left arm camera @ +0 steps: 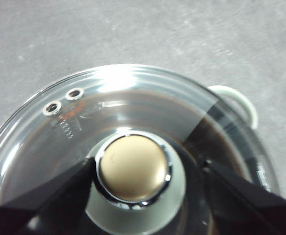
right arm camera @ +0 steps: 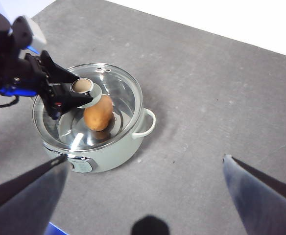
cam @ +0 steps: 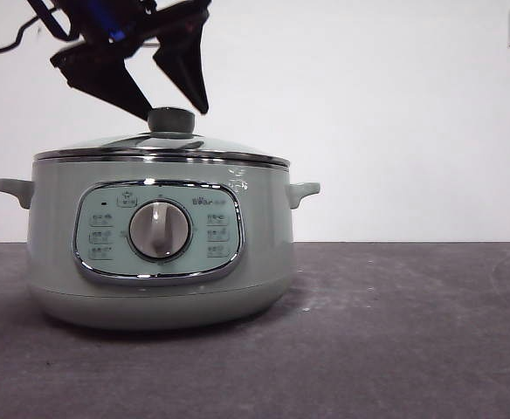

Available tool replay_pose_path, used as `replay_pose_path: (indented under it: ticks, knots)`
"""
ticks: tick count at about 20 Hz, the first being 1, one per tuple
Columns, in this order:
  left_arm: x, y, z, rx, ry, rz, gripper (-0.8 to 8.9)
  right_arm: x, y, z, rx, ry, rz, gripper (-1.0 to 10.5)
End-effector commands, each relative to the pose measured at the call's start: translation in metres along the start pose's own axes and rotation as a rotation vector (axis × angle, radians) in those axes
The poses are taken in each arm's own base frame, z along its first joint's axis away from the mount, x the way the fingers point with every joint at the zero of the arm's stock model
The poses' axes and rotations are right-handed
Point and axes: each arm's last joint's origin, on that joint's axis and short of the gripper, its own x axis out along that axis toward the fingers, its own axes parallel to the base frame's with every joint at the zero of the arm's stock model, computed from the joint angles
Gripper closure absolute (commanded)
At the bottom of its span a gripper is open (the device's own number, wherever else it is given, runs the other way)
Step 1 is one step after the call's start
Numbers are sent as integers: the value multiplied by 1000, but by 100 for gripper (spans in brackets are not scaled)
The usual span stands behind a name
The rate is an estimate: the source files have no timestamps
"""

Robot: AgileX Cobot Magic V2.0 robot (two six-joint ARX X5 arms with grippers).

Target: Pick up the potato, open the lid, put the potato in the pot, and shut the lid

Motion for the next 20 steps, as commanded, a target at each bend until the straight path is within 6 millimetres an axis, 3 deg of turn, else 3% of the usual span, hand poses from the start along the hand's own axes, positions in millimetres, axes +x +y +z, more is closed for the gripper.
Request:
replay_pose_path:
  ticks: [1, 4, 6, 7, 8, 9, 10, 13, 17, 20]
  knots:
    - [-33, -4, 24, -7, -110, -28, 435, 0, 0, 0, 9, 1, 0, 416]
    - [-77, -8, 39, 4, -184, -53, 436, 0, 0, 0, 9, 1, -1, 421]
    - [-110, -10, 43, 15, -216, -79, 441, 0, 0, 0, 8, 1, -1, 585]
    - [-127, -11, 42, 26, -241, -109, 465, 1, 0, 0, 8, 3, -1, 732]
    - [-140, -11, 40, 31, -262, -133, 561, 1, 0, -1, 6, 5, -3, 847]
    - [-156, -11, 36, 49, -286, -150, 733, 1, 0, -4, 0, 9, -8, 959]
    - [-168, -11, 33, 60, -303, -161, 837, 4, 0, -7, -5, 12, -8, 962]
    - [-202, -6, 21, 77, -359, -133, 822, 13, 1, -20, 0, -17, -6, 962]
    - [-218, 1, -1, 94, -358, -31, 822, 29, 1, -52, 21, -126, 3, 962]
    - [-213, 5, -31, 89, -376, -17, 822, 46, 1, -83, 37, -202, 9, 962]
